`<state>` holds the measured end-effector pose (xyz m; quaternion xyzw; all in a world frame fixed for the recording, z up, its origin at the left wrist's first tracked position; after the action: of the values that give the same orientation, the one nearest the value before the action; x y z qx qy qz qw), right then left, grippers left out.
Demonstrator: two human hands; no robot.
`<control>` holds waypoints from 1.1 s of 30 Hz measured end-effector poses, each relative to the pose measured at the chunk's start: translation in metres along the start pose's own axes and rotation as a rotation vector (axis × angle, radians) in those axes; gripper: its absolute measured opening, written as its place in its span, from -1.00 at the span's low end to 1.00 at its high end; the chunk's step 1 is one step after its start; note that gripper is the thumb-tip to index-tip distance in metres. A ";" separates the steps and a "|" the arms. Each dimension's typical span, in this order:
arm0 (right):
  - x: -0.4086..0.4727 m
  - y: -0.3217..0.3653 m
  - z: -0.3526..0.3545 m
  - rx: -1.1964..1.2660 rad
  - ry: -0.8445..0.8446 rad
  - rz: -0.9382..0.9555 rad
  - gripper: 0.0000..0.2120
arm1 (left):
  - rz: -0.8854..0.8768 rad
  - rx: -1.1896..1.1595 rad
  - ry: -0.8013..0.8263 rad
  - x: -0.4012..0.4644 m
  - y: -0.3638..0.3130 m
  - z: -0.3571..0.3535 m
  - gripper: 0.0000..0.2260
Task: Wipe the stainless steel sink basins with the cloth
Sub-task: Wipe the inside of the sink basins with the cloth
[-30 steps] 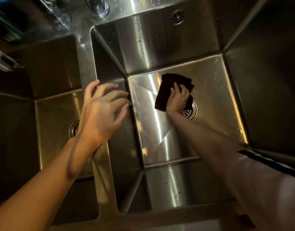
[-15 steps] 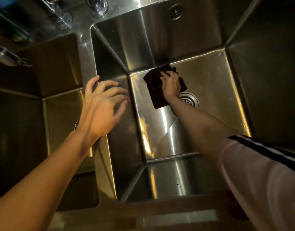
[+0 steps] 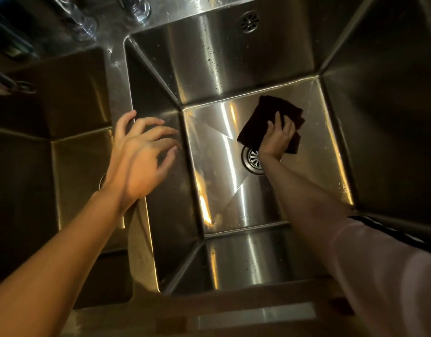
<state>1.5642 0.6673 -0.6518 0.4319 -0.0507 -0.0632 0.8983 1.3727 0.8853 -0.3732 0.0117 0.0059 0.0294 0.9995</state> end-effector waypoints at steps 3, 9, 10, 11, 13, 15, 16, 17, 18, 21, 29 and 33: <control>0.002 0.008 -0.011 0.022 0.071 0.052 -0.69 | 0.003 -0.006 -0.001 0.000 0.001 0.000 -0.72; 0.074 0.030 -0.028 -0.079 0.411 0.305 -0.69 | -0.009 -0.016 -0.006 -0.001 0.000 0.000 -0.76; 0.087 0.029 -0.028 -0.097 0.430 0.316 -0.69 | -0.008 -0.015 -0.006 -0.001 0.000 0.001 -0.76; 0.096 0.026 -0.025 -0.113 0.431 0.313 -0.68 | -0.006 -0.015 -0.004 0.000 0.000 0.000 -0.76; 0.099 0.017 -0.017 -0.127 0.390 0.262 -0.68 | -0.002 -0.013 0.003 0.000 0.001 -0.001 -0.76; 0.087 0.008 -0.005 -0.121 0.307 0.185 -0.68 | 0.001 -0.017 0.005 0.000 0.002 -0.001 -0.76; 0.079 0.003 0.001 -0.111 0.263 0.145 -0.67 | 0.003 -0.021 0.004 0.000 0.002 -0.001 -0.76; 0.069 0.000 0.006 -0.107 0.219 0.105 -0.67 | 0.006 -0.025 0.005 0.000 0.002 -0.001 -0.76; 0.059 -0.002 0.010 -0.100 0.176 0.069 -0.67 | 0.009 -0.027 0.006 0.000 0.002 -0.001 -0.76; 0.033 0.000 0.009 -0.053 0.119 0.045 -0.69 | 0.015 -0.040 0.002 0.000 0.004 0.001 -0.78; 0.113 0.019 -0.013 -0.119 0.442 0.326 -0.70 | 0.013 -0.043 -0.013 0.000 0.003 0.002 -0.76; 0.120 0.007 0.001 -0.159 0.388 0.320 -0.68 | 0.012 -0.047 -0.017 0.000 0.003 0.002 -0.76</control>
<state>1.6827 0.6523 -0.6415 0.3503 0.0599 0.1601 0.9209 1.3726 0.8885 -0.3714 -0.0117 -0.0035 0.0352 0.9993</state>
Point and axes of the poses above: each hand's wrist, its own x-axis towards the middle knuckle, its own z-axis out of the back of the hand, y = z × x, the point moved 10 cm from there along x, towards the middle knuckle, and after that the axes turned 10 degrees about x, right-handed, at the moved point
